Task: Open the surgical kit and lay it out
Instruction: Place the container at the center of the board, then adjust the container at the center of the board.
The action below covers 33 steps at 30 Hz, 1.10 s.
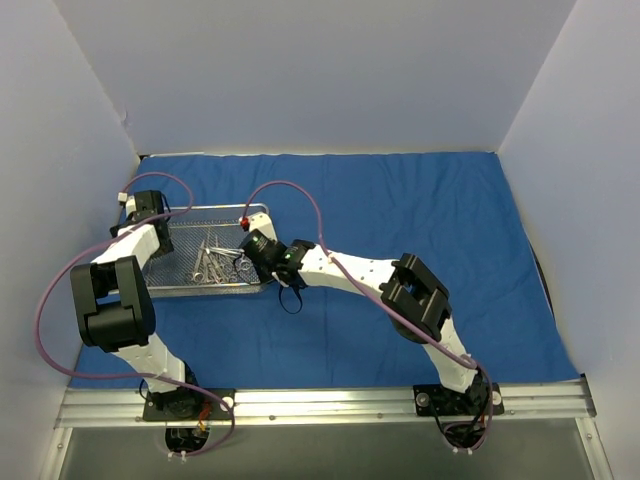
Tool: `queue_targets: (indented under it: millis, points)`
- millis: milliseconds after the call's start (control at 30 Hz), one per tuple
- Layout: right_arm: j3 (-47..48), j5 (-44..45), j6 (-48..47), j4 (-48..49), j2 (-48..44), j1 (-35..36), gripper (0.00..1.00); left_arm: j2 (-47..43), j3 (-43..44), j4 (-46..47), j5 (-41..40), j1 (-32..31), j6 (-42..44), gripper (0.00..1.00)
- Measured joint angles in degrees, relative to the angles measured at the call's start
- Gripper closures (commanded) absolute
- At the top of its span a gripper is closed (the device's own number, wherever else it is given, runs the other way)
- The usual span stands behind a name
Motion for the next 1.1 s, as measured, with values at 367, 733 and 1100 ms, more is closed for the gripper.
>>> queue_targets:
  millis: [367, 733, 1100]
  points:
    - [0.5, -4.8, -1.5, -0.9, 0.0, 0.9, 0.57, -1.8, 4.6, -1.7, 2.2, 0.0, -3.7, 0.05]
    - [0.7, -5.1, -2.2, -4.8, -2.5, 0.9, 0.24, -9.8, 7.5, -5.9, 14.1, -2.6, -9.5, 0.06]
    - [-19.0, -4.4, -3.3, -2.5, -23.6, -16.0, 0.23, -22.9, 1.1, -8.7, 23.9, -15.3, -15.0, 0.05]
